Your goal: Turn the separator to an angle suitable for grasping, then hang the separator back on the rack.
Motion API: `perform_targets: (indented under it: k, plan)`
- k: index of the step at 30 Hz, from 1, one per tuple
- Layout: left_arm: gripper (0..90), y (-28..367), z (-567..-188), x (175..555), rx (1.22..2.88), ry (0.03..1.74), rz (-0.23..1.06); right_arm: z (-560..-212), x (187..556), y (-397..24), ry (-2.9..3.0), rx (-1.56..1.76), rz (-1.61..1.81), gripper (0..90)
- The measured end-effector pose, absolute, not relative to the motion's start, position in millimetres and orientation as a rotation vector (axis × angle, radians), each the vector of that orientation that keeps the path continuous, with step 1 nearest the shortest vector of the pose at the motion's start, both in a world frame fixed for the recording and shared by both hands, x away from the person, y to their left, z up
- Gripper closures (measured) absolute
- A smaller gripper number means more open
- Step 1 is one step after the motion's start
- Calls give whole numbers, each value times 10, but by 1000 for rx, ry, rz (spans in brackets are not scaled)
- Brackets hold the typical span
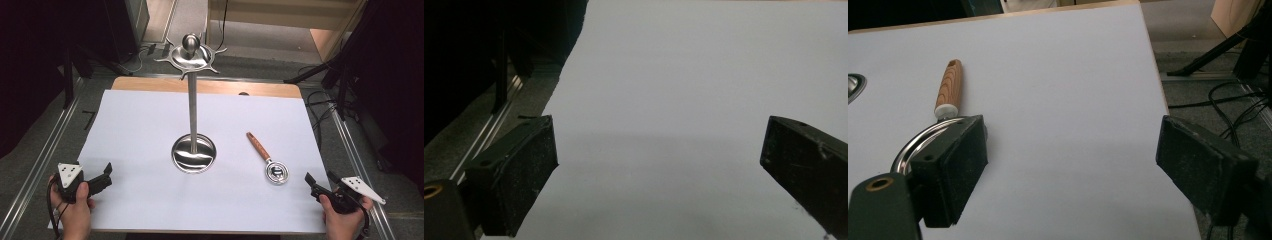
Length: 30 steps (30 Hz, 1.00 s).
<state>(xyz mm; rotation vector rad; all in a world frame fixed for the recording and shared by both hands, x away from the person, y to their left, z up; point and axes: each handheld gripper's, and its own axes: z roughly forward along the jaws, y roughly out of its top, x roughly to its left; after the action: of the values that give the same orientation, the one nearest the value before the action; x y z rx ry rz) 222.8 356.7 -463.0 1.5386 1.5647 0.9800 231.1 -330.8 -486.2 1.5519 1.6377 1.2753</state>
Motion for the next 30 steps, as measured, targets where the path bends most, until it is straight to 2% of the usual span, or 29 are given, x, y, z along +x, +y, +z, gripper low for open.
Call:
perform_targets:
  k: [24, 30]
  plan:
    - [27, 3571, -4629, 2226, 1543, 1557, 971, -4842, 2418, -3293, 1715, 1611, 1164, 140]
    - [27, 3562, -4632, 2235, 1553, 1562, 974, -4775, 2444, -3236, 1743, 1590, 1132, 208]
